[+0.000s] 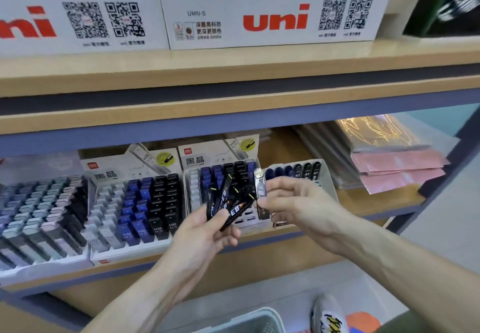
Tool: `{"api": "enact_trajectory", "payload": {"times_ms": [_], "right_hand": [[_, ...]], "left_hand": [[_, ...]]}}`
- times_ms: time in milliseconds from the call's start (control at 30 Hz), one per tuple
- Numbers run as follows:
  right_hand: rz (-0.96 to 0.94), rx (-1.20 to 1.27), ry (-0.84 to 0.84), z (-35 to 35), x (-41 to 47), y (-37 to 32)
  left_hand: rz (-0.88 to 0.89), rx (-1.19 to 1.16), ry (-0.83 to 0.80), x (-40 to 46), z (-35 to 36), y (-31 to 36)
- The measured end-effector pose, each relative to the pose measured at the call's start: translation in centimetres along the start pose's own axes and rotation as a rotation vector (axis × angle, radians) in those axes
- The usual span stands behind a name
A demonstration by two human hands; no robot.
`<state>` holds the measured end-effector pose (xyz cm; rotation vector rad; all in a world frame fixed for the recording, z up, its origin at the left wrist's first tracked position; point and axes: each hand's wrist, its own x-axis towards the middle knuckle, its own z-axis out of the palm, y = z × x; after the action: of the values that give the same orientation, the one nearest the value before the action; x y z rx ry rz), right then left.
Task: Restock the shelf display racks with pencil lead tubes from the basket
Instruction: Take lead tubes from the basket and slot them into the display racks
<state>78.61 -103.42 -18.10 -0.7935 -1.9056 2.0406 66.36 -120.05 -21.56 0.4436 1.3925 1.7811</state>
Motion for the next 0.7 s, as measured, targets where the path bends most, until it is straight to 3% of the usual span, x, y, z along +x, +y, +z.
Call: {"api": "enact_trajectory", "payload": {"times_ms": [400, 600, 700], "right_hand": [[-0.011, 0.070, 0.047, -2.7, 0.3, -0.8], [0.121, 0.353, 0.042, -3.2, 0.9, -0.9], [0.118, 0.341, 0.033, -2.8, 1.0, -0.8]], "left_hand": [[-0.064, -0.147, 0.060, 2.5, 3.7, -0.5], [-0.081, -0.177, 0.069, 2.5, 5.1, -0.3], [-0.080, -0.173, 0.071, 2.6, 5.6, -0.4]]}}
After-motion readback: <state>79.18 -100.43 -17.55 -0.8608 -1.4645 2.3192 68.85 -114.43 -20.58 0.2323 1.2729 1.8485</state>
